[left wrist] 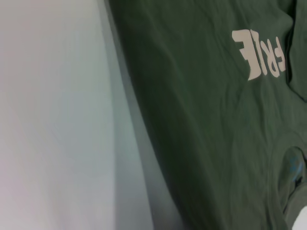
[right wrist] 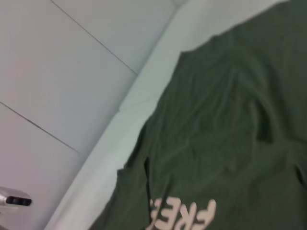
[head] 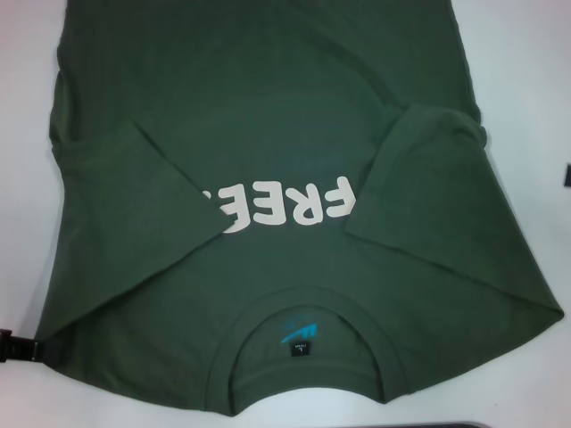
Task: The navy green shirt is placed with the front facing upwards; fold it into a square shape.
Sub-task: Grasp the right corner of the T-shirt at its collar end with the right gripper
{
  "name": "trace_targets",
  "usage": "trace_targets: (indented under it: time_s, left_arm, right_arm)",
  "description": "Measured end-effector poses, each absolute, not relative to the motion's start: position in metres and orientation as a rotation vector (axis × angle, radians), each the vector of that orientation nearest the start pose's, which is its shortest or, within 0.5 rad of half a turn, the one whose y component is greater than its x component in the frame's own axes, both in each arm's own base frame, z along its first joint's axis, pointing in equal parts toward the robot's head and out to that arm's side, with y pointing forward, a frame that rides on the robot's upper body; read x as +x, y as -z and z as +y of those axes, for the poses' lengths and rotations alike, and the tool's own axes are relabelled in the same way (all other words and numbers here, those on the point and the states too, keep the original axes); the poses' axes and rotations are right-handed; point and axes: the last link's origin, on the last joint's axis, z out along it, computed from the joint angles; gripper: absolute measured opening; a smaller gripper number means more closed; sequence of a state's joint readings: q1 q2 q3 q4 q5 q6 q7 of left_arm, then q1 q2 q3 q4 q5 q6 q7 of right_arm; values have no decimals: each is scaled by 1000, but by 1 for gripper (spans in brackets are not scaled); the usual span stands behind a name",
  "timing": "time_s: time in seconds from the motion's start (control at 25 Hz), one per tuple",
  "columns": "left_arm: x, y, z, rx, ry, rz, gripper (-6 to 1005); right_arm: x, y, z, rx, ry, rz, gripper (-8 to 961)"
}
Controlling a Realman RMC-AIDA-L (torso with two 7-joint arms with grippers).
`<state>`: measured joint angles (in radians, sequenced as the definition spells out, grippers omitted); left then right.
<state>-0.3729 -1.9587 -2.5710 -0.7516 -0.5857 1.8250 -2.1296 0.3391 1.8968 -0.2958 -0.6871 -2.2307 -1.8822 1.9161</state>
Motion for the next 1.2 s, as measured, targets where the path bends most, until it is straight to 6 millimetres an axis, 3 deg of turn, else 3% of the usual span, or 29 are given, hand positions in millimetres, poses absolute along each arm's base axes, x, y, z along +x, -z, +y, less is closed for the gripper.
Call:
trace_targets:
  time_s: [0.28,1.2]
  left_arm:
    - [-361,-52,231,-2460,66,-1957,31]
    - [-355,-50,234,-2507,44,-1948,31]
  right_arm:
    - [367,-117,229,-2298,-726,1703,783]
    - [387,-99,196,-2254,-499,1976,777]
